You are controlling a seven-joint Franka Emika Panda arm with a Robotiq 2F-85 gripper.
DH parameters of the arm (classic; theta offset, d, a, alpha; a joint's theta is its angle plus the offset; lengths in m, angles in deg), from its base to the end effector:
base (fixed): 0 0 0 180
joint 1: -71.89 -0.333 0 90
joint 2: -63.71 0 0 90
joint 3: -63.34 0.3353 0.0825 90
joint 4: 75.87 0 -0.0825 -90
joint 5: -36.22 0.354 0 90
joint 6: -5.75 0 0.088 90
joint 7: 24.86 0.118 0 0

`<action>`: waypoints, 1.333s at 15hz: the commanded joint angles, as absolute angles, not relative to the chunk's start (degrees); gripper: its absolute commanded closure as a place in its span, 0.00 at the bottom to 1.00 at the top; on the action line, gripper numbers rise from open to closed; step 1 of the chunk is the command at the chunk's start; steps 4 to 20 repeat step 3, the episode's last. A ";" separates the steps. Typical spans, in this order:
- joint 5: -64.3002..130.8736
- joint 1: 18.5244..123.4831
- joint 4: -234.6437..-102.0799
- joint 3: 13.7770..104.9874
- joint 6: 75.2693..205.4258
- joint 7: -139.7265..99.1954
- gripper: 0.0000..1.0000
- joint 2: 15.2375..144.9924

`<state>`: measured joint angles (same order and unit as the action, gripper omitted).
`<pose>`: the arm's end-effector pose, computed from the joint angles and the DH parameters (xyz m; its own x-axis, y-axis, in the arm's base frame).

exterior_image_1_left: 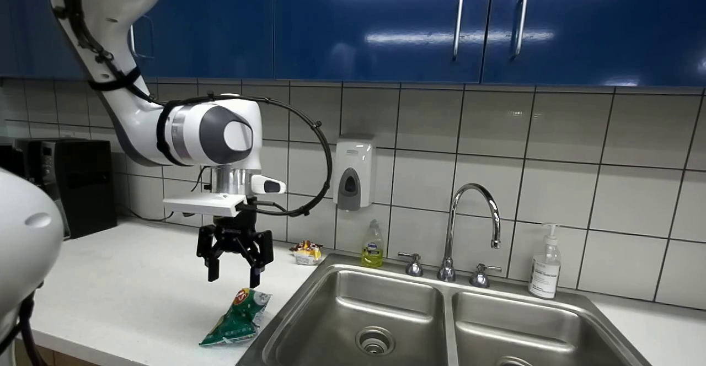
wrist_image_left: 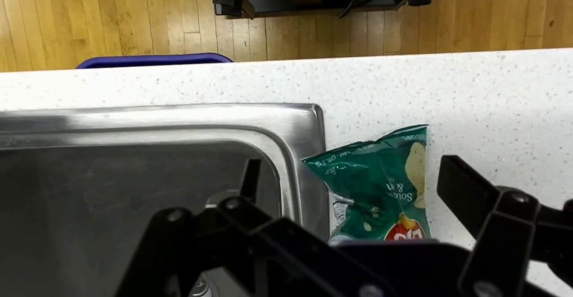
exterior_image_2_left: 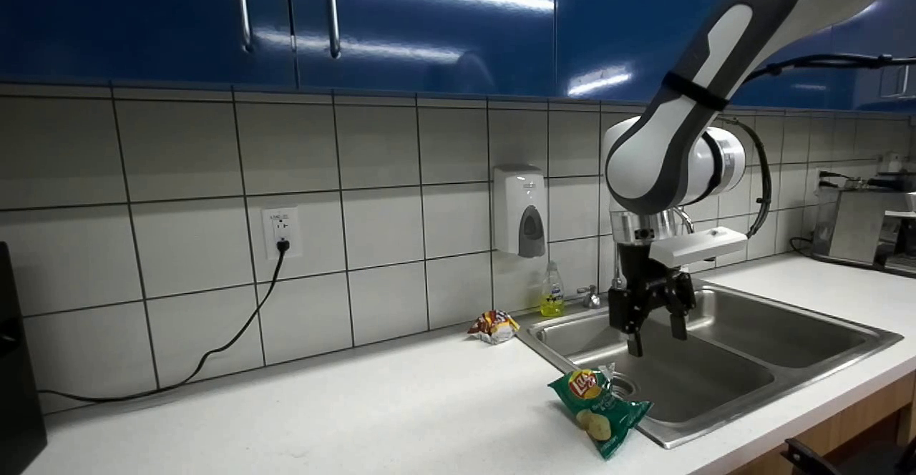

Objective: Remove the green packet from the sink.

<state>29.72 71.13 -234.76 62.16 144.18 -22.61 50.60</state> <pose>0.3438 -0.0036 0.3037 0.9910 0.0395 -0.1279 0.0480 -0.9968 0.0641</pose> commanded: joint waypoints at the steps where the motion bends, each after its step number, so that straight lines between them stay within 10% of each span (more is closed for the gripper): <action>1: 29.98 71.76 -234.72 62.84 144.07 -22.77 0.00 50.57; 20: 29.98 71.77 -234.73 62.85 144.04 -22.75 0.00 50.57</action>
